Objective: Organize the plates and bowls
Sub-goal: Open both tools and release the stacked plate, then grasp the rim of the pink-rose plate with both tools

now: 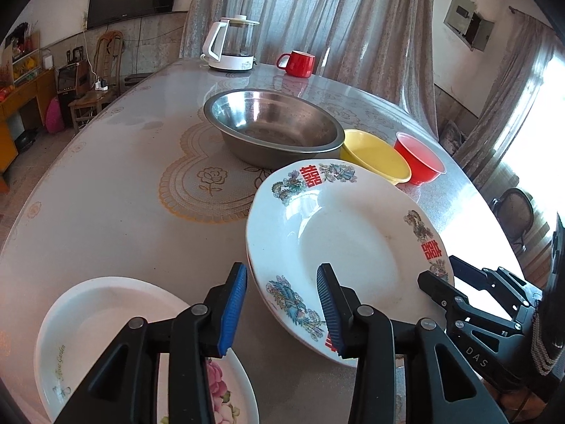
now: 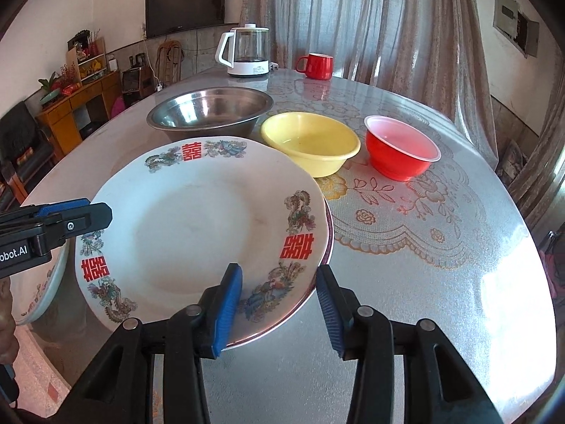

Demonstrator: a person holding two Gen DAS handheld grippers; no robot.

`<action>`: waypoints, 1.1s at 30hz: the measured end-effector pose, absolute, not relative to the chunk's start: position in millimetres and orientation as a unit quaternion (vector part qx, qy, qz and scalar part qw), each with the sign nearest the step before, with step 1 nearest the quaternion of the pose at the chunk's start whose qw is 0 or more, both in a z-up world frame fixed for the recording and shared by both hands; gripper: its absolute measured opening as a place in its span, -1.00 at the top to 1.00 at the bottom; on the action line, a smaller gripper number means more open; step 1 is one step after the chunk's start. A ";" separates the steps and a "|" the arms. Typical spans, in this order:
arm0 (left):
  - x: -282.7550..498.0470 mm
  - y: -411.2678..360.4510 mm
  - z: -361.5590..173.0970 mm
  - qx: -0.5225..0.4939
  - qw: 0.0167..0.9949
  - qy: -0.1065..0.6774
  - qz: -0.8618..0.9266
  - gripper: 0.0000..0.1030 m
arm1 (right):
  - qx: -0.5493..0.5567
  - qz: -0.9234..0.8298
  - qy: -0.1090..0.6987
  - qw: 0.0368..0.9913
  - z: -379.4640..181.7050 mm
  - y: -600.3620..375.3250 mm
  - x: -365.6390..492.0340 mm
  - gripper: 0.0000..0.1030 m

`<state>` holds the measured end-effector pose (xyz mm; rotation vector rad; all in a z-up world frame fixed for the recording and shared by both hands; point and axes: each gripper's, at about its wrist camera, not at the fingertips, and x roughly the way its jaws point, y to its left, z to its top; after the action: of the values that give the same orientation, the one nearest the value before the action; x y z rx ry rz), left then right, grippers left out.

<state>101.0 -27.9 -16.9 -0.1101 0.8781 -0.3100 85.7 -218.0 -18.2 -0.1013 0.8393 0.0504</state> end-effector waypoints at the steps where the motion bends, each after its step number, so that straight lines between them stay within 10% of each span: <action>1: 101.5 -27.8 -17.6 -0.050 0.893 0.423 -0.144 0.19 | -0.052 0.024 0.406 0.912 -18.9 -217.4 86.4 0.11; 33: 78.0 -14.9 -8.2 -0.042 0.902 0.412 -0.121 0.02 | 0.030 0.021 0.373 0.927 -1.5 -229.1 70.5 -0.07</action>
<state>78.0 -14.9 -8.2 -0.0877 0.8517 -0.2506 70.5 -229.1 -1.5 0.0614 0.7652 0.0438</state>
